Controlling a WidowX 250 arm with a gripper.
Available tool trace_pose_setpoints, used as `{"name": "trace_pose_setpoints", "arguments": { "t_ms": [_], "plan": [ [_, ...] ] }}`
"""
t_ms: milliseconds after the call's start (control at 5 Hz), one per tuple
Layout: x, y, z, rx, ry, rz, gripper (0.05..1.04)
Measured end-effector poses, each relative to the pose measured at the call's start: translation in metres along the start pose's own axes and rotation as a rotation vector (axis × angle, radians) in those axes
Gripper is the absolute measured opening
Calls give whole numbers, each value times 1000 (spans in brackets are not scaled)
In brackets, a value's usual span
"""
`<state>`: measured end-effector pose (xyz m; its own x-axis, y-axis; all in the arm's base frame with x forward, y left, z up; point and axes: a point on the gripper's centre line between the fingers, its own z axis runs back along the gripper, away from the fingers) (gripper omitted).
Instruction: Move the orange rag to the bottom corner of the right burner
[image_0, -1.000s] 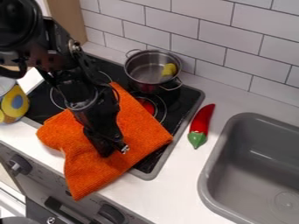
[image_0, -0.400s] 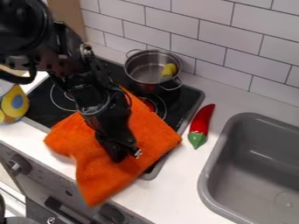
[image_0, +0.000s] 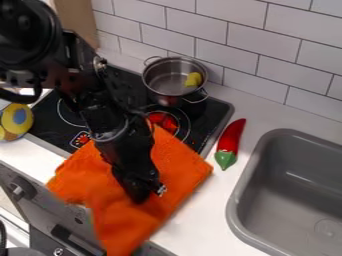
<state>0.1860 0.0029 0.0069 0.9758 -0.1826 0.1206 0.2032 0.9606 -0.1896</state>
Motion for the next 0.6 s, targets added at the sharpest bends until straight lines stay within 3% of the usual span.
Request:
{"name": "trace_pose_setpoints", "arguments": {
  "t_ms": [400,600],
  "plan": [
    [4,14,9,10,-39,49,52],
    [20,20,18,15,-71,78,64]
  ]
}}
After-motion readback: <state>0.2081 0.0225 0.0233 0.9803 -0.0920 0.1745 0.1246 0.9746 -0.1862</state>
